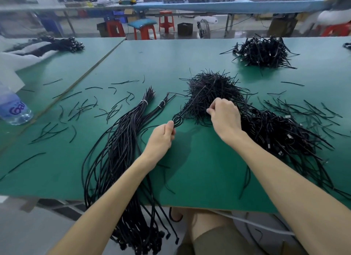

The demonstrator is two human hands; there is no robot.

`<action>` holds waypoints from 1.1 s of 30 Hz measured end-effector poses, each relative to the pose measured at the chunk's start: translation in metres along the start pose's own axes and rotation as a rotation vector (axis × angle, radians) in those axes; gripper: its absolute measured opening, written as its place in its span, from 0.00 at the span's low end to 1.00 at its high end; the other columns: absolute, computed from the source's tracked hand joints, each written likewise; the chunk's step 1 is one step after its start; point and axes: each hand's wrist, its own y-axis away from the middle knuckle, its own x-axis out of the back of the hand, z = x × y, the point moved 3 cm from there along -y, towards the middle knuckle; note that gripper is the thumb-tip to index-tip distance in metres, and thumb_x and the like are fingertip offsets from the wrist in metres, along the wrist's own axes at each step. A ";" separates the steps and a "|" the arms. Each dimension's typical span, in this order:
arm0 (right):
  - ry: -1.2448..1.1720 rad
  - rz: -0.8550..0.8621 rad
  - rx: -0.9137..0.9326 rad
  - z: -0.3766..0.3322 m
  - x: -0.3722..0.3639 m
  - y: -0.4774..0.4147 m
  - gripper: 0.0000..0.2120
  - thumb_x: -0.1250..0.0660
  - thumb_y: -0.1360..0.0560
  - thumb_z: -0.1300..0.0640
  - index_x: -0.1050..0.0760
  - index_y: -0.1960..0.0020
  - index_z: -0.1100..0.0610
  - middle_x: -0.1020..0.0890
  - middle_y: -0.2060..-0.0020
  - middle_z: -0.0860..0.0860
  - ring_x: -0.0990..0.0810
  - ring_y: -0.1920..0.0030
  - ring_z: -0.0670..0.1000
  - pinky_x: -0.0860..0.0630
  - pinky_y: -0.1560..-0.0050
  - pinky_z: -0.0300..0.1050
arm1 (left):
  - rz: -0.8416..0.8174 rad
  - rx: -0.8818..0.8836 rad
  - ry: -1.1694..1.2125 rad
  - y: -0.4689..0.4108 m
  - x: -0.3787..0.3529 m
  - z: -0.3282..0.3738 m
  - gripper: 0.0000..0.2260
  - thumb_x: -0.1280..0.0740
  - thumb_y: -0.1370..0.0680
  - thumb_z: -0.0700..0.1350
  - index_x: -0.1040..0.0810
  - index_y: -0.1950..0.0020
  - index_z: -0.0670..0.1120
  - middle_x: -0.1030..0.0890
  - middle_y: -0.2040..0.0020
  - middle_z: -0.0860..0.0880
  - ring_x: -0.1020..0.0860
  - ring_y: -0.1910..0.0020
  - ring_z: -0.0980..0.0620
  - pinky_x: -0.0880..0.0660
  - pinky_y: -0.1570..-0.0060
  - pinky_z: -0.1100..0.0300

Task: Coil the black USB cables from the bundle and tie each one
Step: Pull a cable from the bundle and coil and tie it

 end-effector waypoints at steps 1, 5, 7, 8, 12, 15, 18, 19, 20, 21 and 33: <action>0.005 0.000 0.004 0.000 0.001 0.000 0.06 0.34 0.18 0.56 0.21 0.48 0.59 0.18 0.51 0.56 0.22 0.48 0.57 0.29 0.45 0.51 | 0.000 -0.006 -0.001 0.001 0.000 0.001 0.19 0.47 0.13 0.54 0.29 0.57 0.44 0.35 0.72 0.58 0.39 0.76 0.59 0.40 0.76 0.68; -0.004 0.000 -0.007 0.003 0.003 0.003 0.05 0.34 0.19 0.59 0.20 0.49 0.58 0.18 0.50 0.56 0.22 0.48 0.57 0.28 0.46 0.50 | 0.003 -0.014 0.005 0.002 0.001 0.001 0.19 0.47 0.13 0.53 0.28 0.57 0.44 0.35 0.72 0.58 0.39 0.76 0.59 0.40 0.76 0.69; -0.132 -0.003 -0.090 0.008 0.006 0.009 0.05 0.33 0.19 0.60 0.19 0.47 0.59 0.17 0.50 0.55 0.20 0.49 0.55 0.25 0.47 0.50 | 0.008 -0.009 0.011 0.003 0.001 0.001 0.19 0.47 0.13 0.53 0.28 0.57 0.44 0.35 0.72 0.58 0.39 0.76 0.59 0.40 0.76 0.69; -0.252 -0.004 -0.166 0.012 0.008 0.012 0.05 0.32 0.20 0.59 0.19 0.46 0.58 0.17 0.51 0.54 0.19 0.50 0.54 0.23 0.47 0.50 | 0.008 -0.006 0.016 0.003 0.001 0.001 0.19 0.47 0.13 0.53 0.28 0.57 0.44 0.35 0.72 0.58 0.39 0.76 0.59 0.40 0.76 0.69; -0.853 0.090 -0.418 0.017 0.018 0.038 0.06 0.27 0.23 0.59 0.21 0.47 0.56 0.17 0.57 0.52 0.19 0.62 0.46 0.22 0.55 0.44 | 0.000 0.006 0.058 0.002 0.001 0.002 0.19 0.47 0.12 0.53 0.30 0.58 0.45 0.37 0.72 0.58 0.40 0.76 0.58 0.41 0.77 0.69; -1.111 -0.001 -0.348 -0.005 0.018 0.059 0.07 0.26 0.24 0.61 0.22 0.49 0.56 0.17 0.59 0.53 0.21 0.68 0.42 0.25 0.62 0.35 | -0.003 0.014 0.057 0.002 0.001 0.002 0.19 0.47 0.12 0.53 0.31 0.59 0.46 0.35 0.75 0.59 0.38 0.78 0.60 0.41 0.77 0.71; -1.127 -0.195 -0.275 -0.035 0.000 0.078 0.08 0.25 0.25 0.62 0.24 0.51 0.57 0.17 0.61 0.55 0.23 0.71 0.44 0.28 0.67 0.34 | -0.005 -0.028 0.037 0.002 -0.002 0.005 0.19 0.46 0.12 0.51 0.32 0.61 0.47 0.34 0.76 0.59 0.39 0.77 0.59 0.40 0.76 0.68; -1.121 -0.238 -0.293 -0.042 -0.008 0.083 0.08 0.25 0.25 0.62 0.24 0.50 0.57 0.17 0.60 0.57 0.23 0.71 0.44 0.28 0.67 0.35 | -0.007 -0.056 0.010 0.003 -0.003 0.005 0.19 0.46 0.12 0.51 0.33 0.62 0.48 0.34 0.75 0.59 0.38 0.75 0.57 0.39 0.73 0.64; -1.125 -0.260 -0.327 -0.046 -0.014 0.087 0.08 0.25 0.25 0.61 0.24 0.50 0.58 0.16 0.58 0.60 0.23 0.70 0.44 0.28 0.66 0.36 | -0.011 -0.085 -0.018 0.003 -0.003 0.006 0.20 0.46 0.12 0.51 0.33 0.63 0.49 0.34 0.73 0.58 0.38 0.73 0.55 0.39 0.70 0.60; -1.152 -0.265 -0.373 -0.048 -0.019 0.089 0.08 0.26 0.24 0.60 0.24 0.49 0.58 0.16 0.57 0.61 0.23 0.70 0.44 0.28 0.66 0.37 | -0.016 -0.105 -0.028 0.004 -0.004 0.005 0.20 0.45 0.12 0.51 0.33 0.64 0.49 0.33 0.72 0.57 0.38 0.72 0.54 0.39 0.68 0.57; -1.303 -0.266 -0.362 -0.041 -0.032 0.097 0.09 0.25 0.25 0.60 0.24 0.48 0.58 0.19 0.64 0.51 0.23 0.70 0.44 0.27 0.68 0.36 | -0.029 -0.123 0.052 0.007 -0.004 0.006 0.20 0.46 0.12 0.51 0.31 0.62 0.47 0.29 0.75 0.60 0.36 0.74 0.61 0.37 0.73 0.66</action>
